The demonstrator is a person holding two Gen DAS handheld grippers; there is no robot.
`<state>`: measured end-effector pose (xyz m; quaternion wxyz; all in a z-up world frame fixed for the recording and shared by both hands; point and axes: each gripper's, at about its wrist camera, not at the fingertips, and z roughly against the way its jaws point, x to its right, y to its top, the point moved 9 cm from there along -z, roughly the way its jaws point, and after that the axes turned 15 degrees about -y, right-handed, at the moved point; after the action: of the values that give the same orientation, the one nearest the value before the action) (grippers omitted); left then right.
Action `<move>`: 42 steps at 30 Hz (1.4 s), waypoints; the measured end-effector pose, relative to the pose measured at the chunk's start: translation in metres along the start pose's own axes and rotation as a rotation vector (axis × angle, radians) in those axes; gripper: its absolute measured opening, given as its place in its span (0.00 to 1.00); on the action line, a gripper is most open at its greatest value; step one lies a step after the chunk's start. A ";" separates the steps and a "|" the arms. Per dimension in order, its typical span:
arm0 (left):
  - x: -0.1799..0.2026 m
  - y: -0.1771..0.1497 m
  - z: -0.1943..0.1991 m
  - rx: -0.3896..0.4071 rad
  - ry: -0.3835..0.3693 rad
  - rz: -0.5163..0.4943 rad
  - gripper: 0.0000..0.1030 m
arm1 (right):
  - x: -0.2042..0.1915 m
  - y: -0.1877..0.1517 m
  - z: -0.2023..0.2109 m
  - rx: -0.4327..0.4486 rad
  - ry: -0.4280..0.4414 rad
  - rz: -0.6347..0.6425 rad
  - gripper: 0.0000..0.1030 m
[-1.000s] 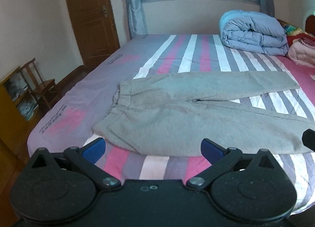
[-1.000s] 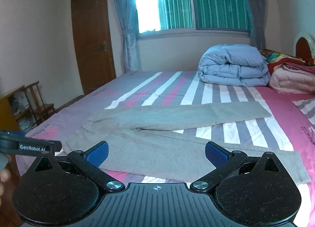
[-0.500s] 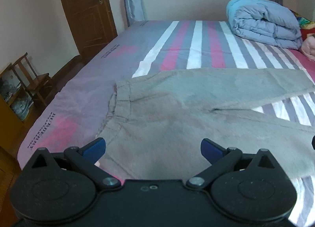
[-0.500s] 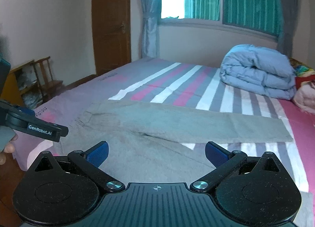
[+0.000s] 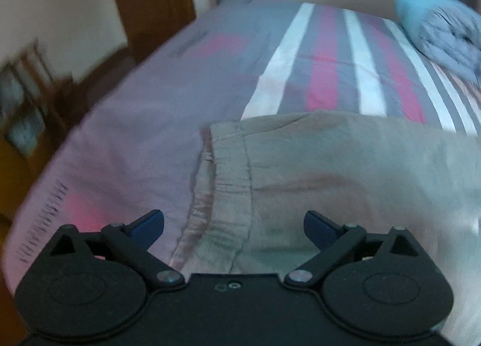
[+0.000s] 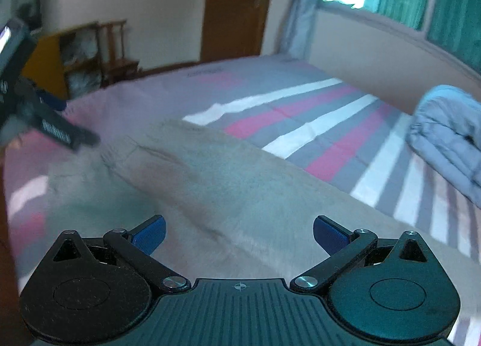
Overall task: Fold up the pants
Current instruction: 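Lower both tools to the sweatpants waistband and close both grippers on it, then lift the waistband with both grippers and fold it over toward the cuffs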
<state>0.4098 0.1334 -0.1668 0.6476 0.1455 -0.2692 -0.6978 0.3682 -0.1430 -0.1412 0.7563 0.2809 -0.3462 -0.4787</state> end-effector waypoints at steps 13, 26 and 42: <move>-0.057 0.047 -0.129 -0.129 -0.073 0.106 0.85 | 0.026 0.054 -0.206 -0.114 -0.010 0.117 1.00; -0.053 0.045 -0.147 -0.080 -0.146 0.103 0.34 | 0.022 0.039 -0.285 -0.234 0.096 0.100 0.70; -0.024 -0.024 0.019 0.050 -0.202 0.012 0.08 | -0.015 0.006 -0.041 0.026 0.067 0.115 0.05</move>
<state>0.3823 0.1611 -0.1681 0.6173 0.0887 -0.3515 -0.6982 0.3994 -0.1231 -0.1653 0.7900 0.2861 -0.3426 -0.4203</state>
